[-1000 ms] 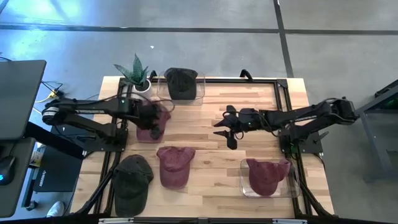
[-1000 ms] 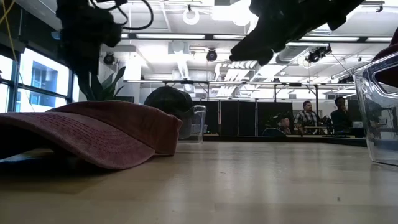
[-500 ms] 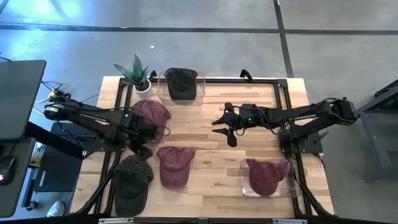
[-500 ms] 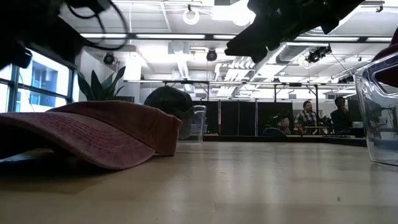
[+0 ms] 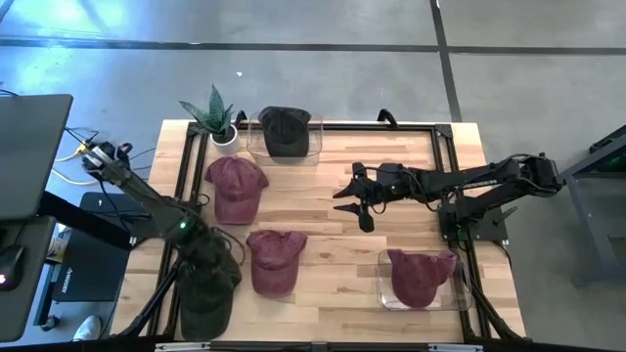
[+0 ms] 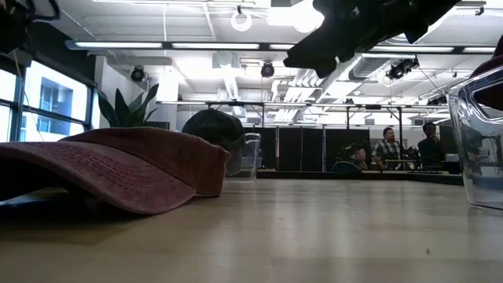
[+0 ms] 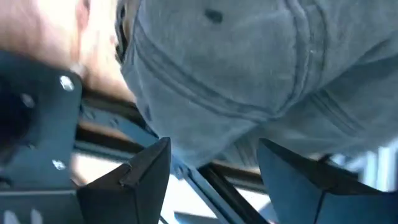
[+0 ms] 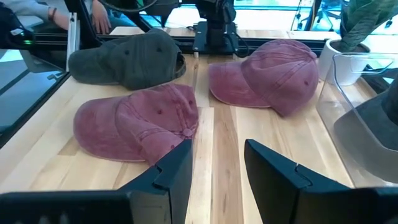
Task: Pick & Place hat
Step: Put the black cap into the top transparent bin
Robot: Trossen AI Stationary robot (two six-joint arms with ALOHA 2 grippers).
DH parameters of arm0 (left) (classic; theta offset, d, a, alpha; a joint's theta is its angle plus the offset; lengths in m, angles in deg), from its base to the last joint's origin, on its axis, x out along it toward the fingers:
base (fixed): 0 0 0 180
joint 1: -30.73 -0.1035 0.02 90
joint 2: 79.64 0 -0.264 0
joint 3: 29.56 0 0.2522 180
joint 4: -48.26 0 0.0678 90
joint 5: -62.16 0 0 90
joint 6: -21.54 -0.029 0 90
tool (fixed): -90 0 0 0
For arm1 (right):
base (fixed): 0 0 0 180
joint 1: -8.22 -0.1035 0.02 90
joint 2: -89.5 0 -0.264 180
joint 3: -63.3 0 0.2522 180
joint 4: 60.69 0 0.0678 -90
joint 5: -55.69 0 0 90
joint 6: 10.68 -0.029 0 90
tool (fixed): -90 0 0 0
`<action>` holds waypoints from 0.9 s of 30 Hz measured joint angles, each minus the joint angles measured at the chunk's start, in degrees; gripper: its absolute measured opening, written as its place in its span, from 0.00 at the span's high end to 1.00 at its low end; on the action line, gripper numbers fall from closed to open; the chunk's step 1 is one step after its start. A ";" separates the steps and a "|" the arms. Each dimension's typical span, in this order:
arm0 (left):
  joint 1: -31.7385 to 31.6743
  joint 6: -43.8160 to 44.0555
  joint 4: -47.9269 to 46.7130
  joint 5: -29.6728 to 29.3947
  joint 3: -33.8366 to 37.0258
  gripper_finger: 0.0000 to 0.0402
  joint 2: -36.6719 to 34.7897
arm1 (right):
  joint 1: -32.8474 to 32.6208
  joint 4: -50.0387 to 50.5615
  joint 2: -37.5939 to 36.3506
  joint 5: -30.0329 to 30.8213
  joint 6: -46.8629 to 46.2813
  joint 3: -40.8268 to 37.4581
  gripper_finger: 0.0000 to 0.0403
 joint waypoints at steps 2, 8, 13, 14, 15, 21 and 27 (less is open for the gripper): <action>2.43 0.03 1.14 -3.46 0.00 0.43 1.09 | 0.02 0.00 0.00 0.01 0.04 0.00 0.65; 5.93 -1.92 4.03 -10.54 0.00 0.43 6.78 | 0.02 0.00 0.00 0.04 1.80 0.00 0.65; 6.64 -5.65 3.76 -11.53 0.00 0.51 13.46 | 0.02 0.00 0.00 0.08 2.21 0.00 0.65; 6.61 -6.60 3.75 -12.17 0.00 0.55 14.61 | 0.02 0.02 0.00 0.09 2.36 0.00 0.65; 6.59 -7.55 3.78 -12.72 0.00 0.60 15.81 | 0.02 0.02 0.00 0.09 2.44 0.00 0.65; 6.57 -6.68 4.35 -14.23 0.00 0.96 20.05 | 0.02 0.02 0.00 0.15 2.54 0.00 0.65; 6.57 -2.68 4.07 -12.51 -1.61 0.99 17.55 | 0.02 0.02 0.00 0.14 2.52 0.00 0.65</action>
